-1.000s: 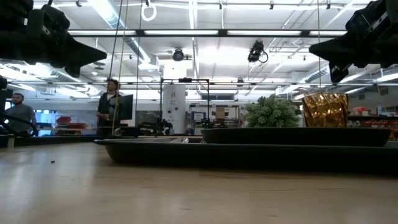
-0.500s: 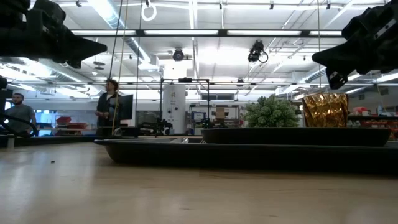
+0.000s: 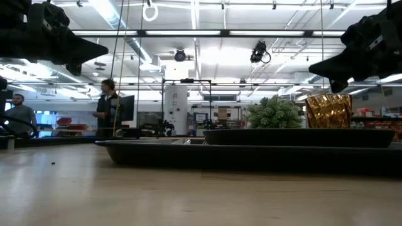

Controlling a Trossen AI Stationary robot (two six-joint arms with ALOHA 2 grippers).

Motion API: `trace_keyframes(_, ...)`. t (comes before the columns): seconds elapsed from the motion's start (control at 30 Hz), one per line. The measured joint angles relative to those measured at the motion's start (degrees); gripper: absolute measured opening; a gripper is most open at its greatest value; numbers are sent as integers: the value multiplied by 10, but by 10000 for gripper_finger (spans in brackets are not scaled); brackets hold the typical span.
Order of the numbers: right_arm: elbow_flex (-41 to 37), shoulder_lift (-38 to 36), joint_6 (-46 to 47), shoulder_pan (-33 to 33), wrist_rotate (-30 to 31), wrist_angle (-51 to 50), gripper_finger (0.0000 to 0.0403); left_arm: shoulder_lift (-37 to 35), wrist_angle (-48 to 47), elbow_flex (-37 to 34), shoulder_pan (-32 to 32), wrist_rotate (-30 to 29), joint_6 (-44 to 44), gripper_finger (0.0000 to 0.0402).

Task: Pick and place plate/cup/fork/spoon on tray
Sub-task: Return to Home Position

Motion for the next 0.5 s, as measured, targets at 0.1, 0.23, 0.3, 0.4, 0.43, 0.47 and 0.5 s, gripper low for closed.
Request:
trace_keyframes(0.1, 0, 4, -41, -7, 1, 0, 10, 0, -2, 0, 0, 0, -22, 7)
trace_keyframes(0.23, 0, 4, -77, -14, 19, 4, 15, 0, -6, 0, 0, 0, -34, 7)
trace_keyframes(0.3, 0, 4, -77, -14, 35, 7, 16, 0, -9, 0, 0, 0, -31, 7)
trace_keyframes(0.4, 0, 4, -78, -14, 39, 7, 15, 0, -18, 0, 0, 0, -31, 7)
trace_keyframes(0.43, 0, 4, -78, -14, 39, 8, 15, 0, -23, 0, 0, 0, -31, 7)
trace_keyframes(0.47, 0, 4, -78, -14, 38, 7, 15, 0, -32, 0, 0, 0, -31, 7)
trace_keyframes(0.5, 0, 4, -73, -14, 35, 7, 15, 0, -44, 0, 0, 0, -31, 7)
